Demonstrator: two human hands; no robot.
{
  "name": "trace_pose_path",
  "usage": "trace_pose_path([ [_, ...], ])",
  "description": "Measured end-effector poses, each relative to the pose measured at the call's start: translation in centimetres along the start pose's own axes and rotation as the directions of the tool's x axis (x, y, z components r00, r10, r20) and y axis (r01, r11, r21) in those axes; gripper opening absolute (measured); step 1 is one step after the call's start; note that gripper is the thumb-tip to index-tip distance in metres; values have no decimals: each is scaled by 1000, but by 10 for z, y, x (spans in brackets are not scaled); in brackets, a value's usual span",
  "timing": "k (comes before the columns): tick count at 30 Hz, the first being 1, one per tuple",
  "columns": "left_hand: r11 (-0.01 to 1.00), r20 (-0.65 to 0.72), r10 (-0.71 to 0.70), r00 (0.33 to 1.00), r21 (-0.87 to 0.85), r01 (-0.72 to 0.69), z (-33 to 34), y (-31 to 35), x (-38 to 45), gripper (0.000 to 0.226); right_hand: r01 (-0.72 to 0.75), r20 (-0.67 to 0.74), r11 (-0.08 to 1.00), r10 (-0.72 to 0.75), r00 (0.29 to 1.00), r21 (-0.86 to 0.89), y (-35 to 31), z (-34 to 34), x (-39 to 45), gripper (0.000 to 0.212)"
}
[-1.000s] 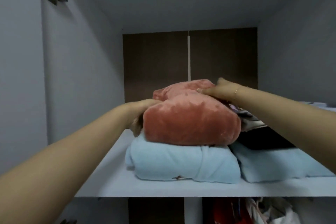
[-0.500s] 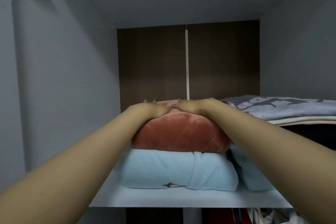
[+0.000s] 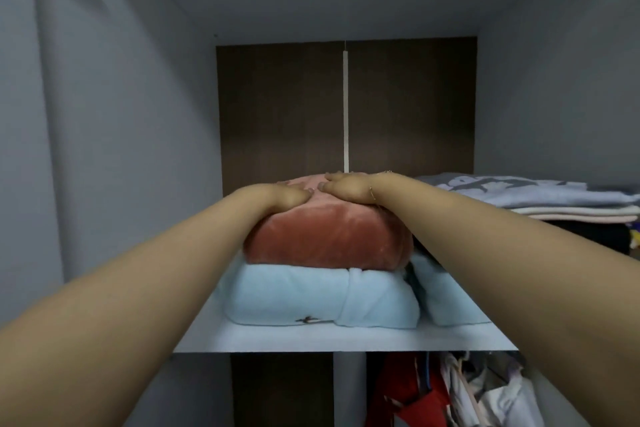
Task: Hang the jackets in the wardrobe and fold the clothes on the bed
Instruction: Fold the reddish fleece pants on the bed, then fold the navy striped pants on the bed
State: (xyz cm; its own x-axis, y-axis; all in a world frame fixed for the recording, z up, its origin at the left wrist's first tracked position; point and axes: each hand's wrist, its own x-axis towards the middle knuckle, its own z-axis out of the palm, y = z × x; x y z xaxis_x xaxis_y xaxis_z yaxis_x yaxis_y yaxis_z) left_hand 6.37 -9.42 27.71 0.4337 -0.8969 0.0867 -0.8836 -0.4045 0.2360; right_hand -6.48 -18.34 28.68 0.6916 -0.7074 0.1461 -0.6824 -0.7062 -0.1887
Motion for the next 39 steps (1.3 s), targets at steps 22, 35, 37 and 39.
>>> trace_pose_path([
  [22, 894, -654, 449, 609, 336, -298, 117, 45, -218, 63, -103, -487, 907, -121, 865, -407, 66, 74, -310, 75],
  [35, 538, -398, 788, 469, 75, -840, 262, 114, -426, 64, -668, -509, 721, 511, 692, -185, 19, 184, -647, 70],
  [37, 429, -370, 843, 391, 23, -903, 277, 139, -464, 64, -742, -520, 651, 584, 624, -159, 11, 191, -701, 69],
  [39, 320, -342, 887, 309, -26, -947, 292, 165, -504, 63, -806, -525, 573, 646, 554, -147, 3, 196, -755, 69],
])
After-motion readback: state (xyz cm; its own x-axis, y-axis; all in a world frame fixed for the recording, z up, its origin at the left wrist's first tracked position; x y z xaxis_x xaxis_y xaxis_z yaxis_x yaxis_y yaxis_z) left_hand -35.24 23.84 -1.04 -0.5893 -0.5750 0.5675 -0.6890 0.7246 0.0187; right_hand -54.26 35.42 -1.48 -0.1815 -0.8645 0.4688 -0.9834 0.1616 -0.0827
